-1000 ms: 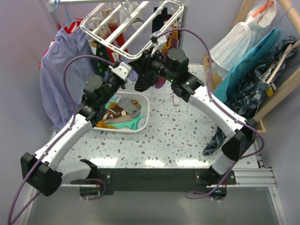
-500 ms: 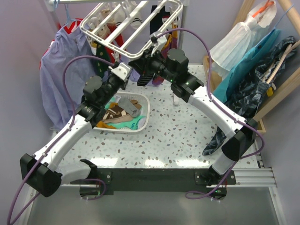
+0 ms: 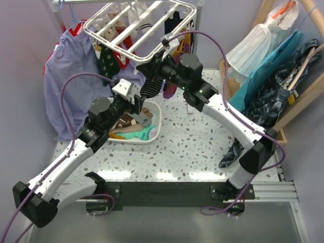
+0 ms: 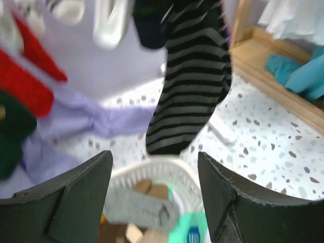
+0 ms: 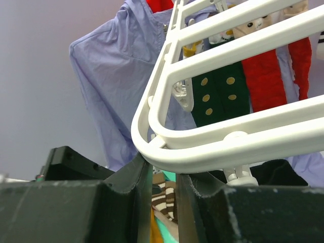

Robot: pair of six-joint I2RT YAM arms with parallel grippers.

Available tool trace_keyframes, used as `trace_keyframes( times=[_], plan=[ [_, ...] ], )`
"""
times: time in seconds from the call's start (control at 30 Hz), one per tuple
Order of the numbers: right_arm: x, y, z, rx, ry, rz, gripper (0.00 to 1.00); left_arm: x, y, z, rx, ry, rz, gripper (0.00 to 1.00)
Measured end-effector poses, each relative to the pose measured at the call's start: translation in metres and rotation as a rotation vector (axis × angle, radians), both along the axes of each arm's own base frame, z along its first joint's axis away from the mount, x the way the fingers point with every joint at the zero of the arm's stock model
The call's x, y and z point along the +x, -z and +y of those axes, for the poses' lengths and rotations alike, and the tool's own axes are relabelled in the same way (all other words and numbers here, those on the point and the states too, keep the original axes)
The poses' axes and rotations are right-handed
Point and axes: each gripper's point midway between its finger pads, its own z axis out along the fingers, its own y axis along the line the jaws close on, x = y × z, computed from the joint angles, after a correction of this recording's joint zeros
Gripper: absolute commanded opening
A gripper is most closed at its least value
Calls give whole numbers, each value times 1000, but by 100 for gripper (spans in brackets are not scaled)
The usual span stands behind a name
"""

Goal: Clip the socks to the hanger
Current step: Open the clamp at the hanger, then pick up the sock from the bin.

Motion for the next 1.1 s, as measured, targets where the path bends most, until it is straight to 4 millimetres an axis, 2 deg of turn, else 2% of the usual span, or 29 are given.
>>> trace_keyframes(
  times=[0.27,0.43,0.57,0.67,0.87,1.1],
  plan=[
    [3,0,-2,-4,18,-6,3,-14,74,41,-142,-283,368,88],
    [3,0,-2,-8,22,-11,3,-21,127,72,-194,-495,579,86],
    [4,1,-2,-12,22,-12,3,-19,172,113,-221,-714,733,85],
    [4,1,-3,-16,23,-16,3,-25,199,137,-212,-845,821,84],
    [4,3,-3,-25,23,-19,4,-27,221,159,-234,-995,878,76],
    [4,3,-3,-26,22,-19,4,-23,236,186,-273,-1150,883,67]
  ],
)
